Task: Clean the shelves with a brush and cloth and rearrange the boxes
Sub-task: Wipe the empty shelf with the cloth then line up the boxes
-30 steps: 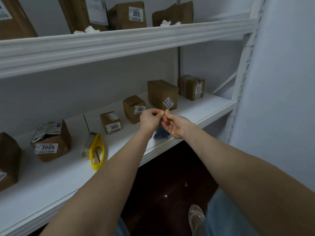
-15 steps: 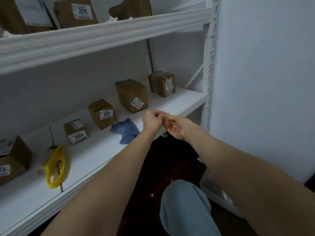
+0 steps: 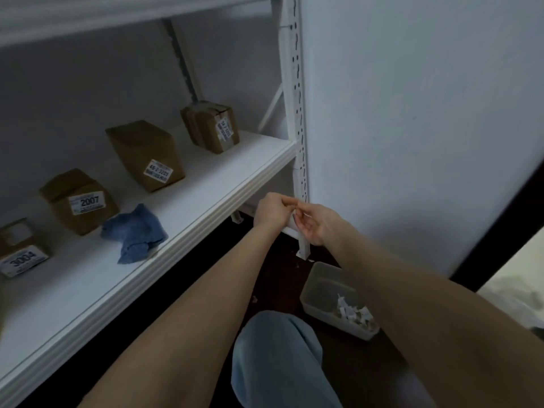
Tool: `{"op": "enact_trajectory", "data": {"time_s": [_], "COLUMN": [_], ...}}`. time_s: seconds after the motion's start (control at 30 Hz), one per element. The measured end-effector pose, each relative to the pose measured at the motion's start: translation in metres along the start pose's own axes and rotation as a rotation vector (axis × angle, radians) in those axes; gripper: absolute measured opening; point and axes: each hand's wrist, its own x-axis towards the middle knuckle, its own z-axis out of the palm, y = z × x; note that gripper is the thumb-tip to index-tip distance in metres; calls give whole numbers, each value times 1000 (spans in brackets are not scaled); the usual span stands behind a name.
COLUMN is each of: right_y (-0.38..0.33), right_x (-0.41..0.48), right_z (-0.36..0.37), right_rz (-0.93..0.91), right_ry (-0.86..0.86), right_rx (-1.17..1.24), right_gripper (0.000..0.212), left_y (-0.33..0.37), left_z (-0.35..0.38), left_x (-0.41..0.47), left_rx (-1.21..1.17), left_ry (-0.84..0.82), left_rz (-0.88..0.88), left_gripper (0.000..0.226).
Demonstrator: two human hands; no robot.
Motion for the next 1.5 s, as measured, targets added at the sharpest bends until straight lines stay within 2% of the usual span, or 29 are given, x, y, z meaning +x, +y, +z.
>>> {"op": "enact_trajectory", "data": {"time_s": [0.1, 0.3, 0.4, 0.57, 0.77, 1.03, 1.13, 1.27, 1.5], "right_y": [-4, -12, -9, 0, 8, 11, 14, 17, 22], "right_x": [12, 31, 44, 60, 82, 101, 104, 102, 115], "right_z": [-21, -56, -70, -86, -110, -136, -139, -141, -152], "right_rz": [-39, -62, -51, -20, 54, 67, 91, 73, 58], "right_ry": [71, 197, 239, 280, 389, 447, 419, 393, 520], "right_rx": [-10, -58, -73, -99, -194, -162, -152, -106, -219], "right_gripper": [16, 12, 13, 24, 22, 7, 24, 31, 10], "left_y": [2, 6, 3, -9, -31, -38, -43, -49, -60], "left_z": [22, 54, 67, 90, 113, 142, 146, 147, 149], "left_x": [2, 13, 18, 27, 33, 36, 38, 41, 45], "left_rx": [90, -21, -23, -11, 23, 17, 6, 12, 5], "left_ry": [-112, -212, -259, -299, -333, -453, -471, -475, -473], "left_rz": [15, -180, -201, -211, -252, -281, -287, -287, -312], "left_gripper": [29, 46, 51, 44, 35, 36, 38, 40, 39]}}
